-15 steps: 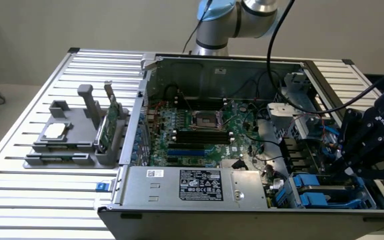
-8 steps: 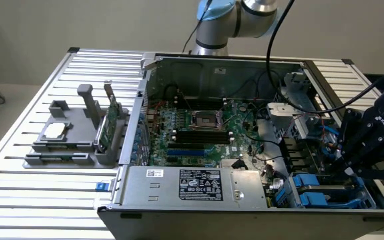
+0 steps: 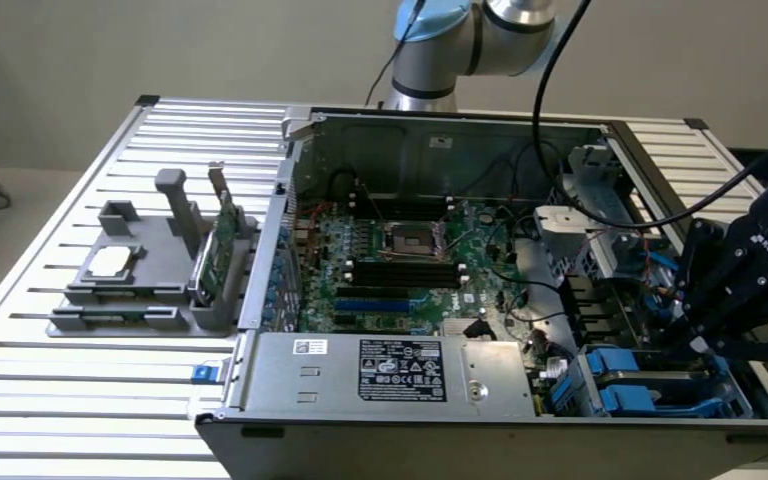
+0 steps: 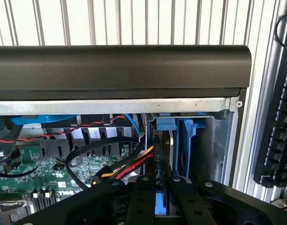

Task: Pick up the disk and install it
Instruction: 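Insert the first disk wire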

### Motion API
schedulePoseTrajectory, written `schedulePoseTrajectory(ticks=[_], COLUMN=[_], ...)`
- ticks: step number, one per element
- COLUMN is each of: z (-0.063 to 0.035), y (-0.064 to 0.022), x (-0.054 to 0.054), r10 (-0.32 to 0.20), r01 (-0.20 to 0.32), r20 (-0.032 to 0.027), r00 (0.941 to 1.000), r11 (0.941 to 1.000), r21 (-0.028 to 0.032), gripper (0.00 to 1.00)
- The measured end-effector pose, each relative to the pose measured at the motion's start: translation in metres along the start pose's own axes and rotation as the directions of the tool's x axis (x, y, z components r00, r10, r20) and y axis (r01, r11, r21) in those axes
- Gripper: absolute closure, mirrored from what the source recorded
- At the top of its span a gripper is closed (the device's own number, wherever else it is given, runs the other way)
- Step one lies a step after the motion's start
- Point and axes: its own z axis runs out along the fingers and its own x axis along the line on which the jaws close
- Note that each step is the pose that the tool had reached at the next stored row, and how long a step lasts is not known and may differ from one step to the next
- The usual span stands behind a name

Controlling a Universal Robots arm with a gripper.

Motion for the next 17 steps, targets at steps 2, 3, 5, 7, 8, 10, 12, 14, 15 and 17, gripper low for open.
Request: schedulePoseTrajectory(ticks=[2, 3, 5, 7, 8, 10, 12, 14, 15, 17], z=[0.0, 0.0001, 0.0002, 0.0002, 0.0003, 0.0003, 0.0004, 0.0004, 0.0005, 0.0005], y=[0.0, 0.0, 0.0001, 0.0001, 0.0001, 0.0001, 0.0001, 0.0001, 0.0001, 0.0004], x=[-0.0001, -0.0002, -0.0005, -0.001, -0.0012, -0.0014, -0.0016, -0.0017, -0.0018, -0.0019], r10=[-0.003, -0.004, -0.006, -0.008, -0.009, -0.011, -0.012, -0.014, -0.015, -0.016], r01=[0.003, 0.004, 0.006, 0.008, 0.009, 0.011, 0.012, 0.014, 0.015, 0.016], r20=[-0.0004, -0.0005, -0.0005, -0.0005, -0.0008, -0.0012, -0.0015, -0.0017, -0.0018, -0.0021], r00=[1.0, 1.0, 1.0, 1.0, 1.0, 0.9999, 0.9999, 0.9999, 0.9999, 0.9999], r11=[1.0, 1.0, 1.0, 1.0, 1.0, 0.9999, 0.9999, 0.9999, 0.9999, 0.9999], r21=[-0.0001, -0.0002, -0.0003, -0.0004, -0.0004, -0.0005, -0.0006, -0.0007, -0.0007, -0.0007], gripper=[0.84, 0.84, 0.84, 0.84, 0.84, 0.84, 0.84, 0.84, 0.84, 0.84])
